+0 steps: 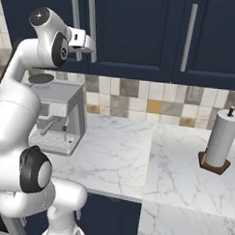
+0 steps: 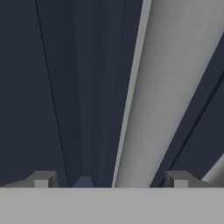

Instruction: Open the cabinet, pick the kettle from the cabinet, and place it in the sink.

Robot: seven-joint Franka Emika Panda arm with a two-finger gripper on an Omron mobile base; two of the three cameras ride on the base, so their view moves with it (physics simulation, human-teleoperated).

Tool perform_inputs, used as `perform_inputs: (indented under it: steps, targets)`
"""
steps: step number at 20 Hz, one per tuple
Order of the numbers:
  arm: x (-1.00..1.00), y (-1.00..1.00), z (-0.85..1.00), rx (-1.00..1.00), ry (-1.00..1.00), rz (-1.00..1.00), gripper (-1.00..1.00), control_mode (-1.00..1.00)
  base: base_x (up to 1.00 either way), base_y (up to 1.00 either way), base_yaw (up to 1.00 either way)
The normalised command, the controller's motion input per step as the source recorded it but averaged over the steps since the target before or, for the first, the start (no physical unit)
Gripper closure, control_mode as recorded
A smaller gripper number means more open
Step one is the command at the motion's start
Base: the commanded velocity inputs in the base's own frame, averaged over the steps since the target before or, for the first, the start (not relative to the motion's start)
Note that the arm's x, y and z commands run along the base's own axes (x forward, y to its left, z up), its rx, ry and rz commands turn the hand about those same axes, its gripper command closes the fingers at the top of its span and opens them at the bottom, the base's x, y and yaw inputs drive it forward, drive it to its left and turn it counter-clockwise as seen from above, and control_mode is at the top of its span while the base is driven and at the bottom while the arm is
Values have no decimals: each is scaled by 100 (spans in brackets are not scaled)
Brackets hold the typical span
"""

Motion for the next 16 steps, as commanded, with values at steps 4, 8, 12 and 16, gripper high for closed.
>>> perform_inputs:
  steps: [4, 8, 12, 16]
  targets:
    - [21, 0, 0, 5, 0, 0, 100, -100, 0, 0, 0]
    - [15, 7, 0, 4, 0, 0, 100, -100, 0, 0, 0]
    - [4, 15, 0, 7, 0, 0, 100, -100, 0, 0, 0]
    - [0, 21, 0, 7, 0, 0, 100, -100, 0, 0, 0]
